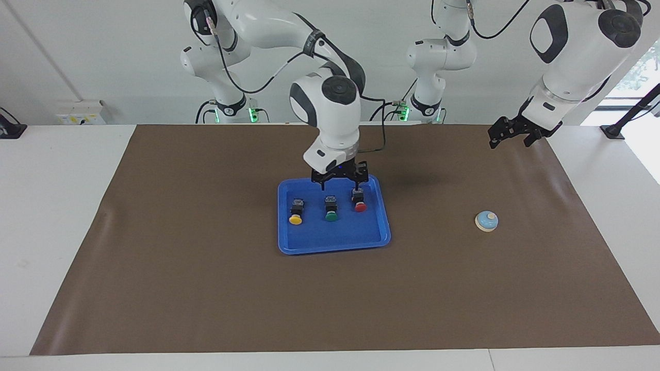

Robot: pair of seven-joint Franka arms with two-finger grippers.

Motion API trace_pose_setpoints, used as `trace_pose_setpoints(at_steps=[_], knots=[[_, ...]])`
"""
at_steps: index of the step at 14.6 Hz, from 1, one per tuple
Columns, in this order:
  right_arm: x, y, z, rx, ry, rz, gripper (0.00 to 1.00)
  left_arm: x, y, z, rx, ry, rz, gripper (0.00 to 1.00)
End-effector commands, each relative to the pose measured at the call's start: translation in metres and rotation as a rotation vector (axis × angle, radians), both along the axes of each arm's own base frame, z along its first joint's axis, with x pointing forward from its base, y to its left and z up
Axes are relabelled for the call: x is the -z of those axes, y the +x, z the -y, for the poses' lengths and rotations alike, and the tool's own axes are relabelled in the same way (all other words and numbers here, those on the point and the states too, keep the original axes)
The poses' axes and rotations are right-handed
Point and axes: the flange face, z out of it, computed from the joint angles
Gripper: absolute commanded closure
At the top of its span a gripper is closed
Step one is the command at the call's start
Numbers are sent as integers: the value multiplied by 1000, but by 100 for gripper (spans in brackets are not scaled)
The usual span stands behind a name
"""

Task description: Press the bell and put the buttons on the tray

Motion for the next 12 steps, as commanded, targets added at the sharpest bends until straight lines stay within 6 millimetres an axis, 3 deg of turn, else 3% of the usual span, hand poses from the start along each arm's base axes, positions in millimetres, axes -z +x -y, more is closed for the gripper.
trace_pose_setpoints(at_steps=[1,5,8,12], knots=[[-41,-7,88,-80,-29,-40,0,-6,-2,-1,-2,-15,1,0],[-98,-12,195,-123,-36,-67,0,-6,-2,-1,-2,-16,1,0],[-112,-26,253,-37,-33,-53,0,-6,-2,-1,-2,-15,1,0],[-115,-24,294,-11,-31,-56,0,-6,-2,-1,-2,-16,1,0]])
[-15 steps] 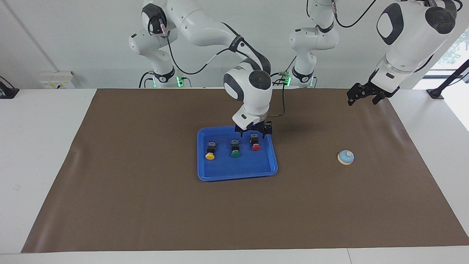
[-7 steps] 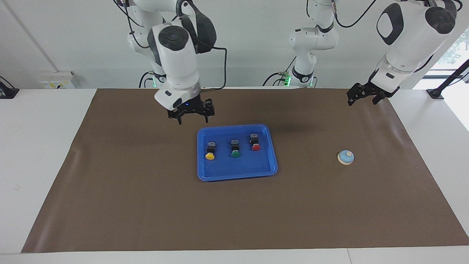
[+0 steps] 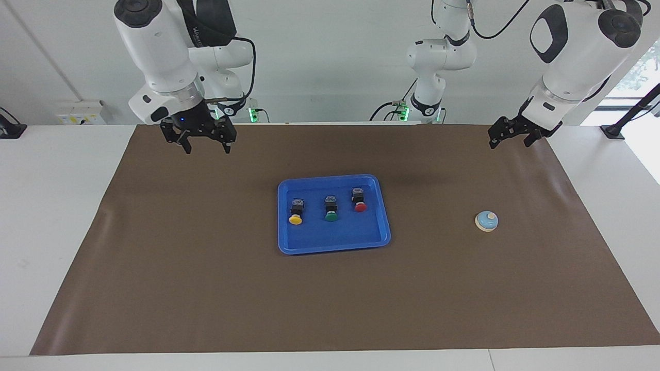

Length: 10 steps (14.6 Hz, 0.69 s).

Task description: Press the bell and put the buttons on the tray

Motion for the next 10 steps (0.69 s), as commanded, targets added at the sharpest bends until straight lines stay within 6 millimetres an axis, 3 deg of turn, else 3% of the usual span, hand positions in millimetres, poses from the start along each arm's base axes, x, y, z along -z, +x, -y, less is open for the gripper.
trace_pose_setpoints(at_steps=[1,10], knots=[[4,-3,23,0,-2,0,0,-6,-2,-1,-2,-15,1,0],[3,-1,32,19,-40,0,0,-6,-2,-1,-2,-16,1,0]])
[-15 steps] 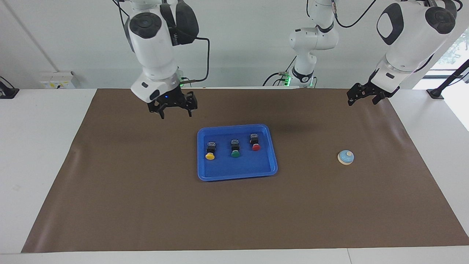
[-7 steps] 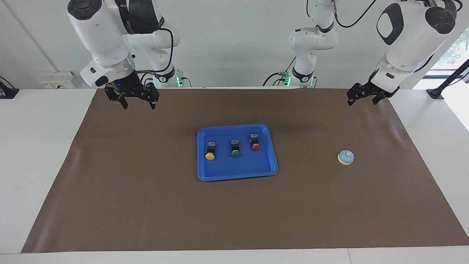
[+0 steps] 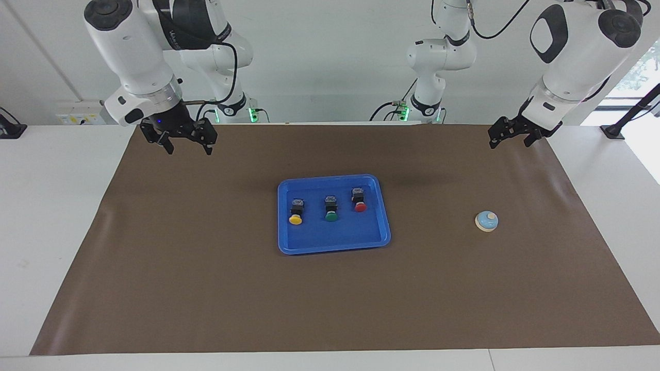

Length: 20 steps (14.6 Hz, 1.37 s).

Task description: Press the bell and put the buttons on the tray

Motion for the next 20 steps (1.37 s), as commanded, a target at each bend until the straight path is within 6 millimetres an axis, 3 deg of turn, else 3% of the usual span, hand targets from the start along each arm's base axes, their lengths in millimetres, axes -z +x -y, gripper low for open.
trace_pose_setpoints(at_steps=[1,20], knots=[[0,-3,6,-5,-53,9,0,-6,-2,-1,-2,-15,1,0],[-3,-5,-1,-18,-17,1,0,-6,-2,-1,-2,-15,1,0]])
